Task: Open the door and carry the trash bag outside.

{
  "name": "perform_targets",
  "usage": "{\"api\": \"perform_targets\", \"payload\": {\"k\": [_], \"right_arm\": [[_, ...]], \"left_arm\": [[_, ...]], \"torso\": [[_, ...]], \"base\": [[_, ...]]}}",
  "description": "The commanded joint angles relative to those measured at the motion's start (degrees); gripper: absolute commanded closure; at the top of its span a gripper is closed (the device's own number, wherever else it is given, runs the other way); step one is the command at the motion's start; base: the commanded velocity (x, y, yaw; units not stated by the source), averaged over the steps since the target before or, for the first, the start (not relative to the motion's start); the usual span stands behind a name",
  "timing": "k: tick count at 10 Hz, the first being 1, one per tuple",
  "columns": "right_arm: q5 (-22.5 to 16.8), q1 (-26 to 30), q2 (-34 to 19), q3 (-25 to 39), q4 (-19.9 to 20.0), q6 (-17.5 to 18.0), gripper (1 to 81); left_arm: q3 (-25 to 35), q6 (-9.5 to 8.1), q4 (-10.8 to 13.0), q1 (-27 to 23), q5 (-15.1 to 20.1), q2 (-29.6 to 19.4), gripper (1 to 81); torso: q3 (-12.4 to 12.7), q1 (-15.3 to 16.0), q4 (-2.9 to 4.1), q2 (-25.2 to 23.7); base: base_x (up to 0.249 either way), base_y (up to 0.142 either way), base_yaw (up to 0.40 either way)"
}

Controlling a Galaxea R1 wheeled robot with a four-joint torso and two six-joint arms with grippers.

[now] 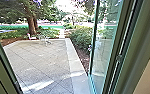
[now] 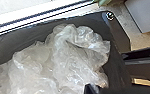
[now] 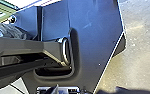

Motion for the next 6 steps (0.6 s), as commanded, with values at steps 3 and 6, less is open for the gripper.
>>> {"api": "perform_targets", "payload": {"k": [3, 6], "right_arm": [[-2.5, 2.1, 0.0, 0.0, -0.3, -0.2, 1.0], [-2.4, 2.1, 0.0, 0.0, -0.3, -0.2, 1.0]], "left_arm": [[0.3, 0.29, 0.6, -2.5, 2.8, 0.1, 81.1], [0.2, 0.29, 0.6, -2.5, 2.8, 0.1, 81.1]], "torso": [[0.0, 0.0, 0.00, 0.0], [0.0, 0.0, 0.00, 0.0]], "base": [[0.000, -0.048, 0.000], [0.000, 0.000, 0.000]]}}
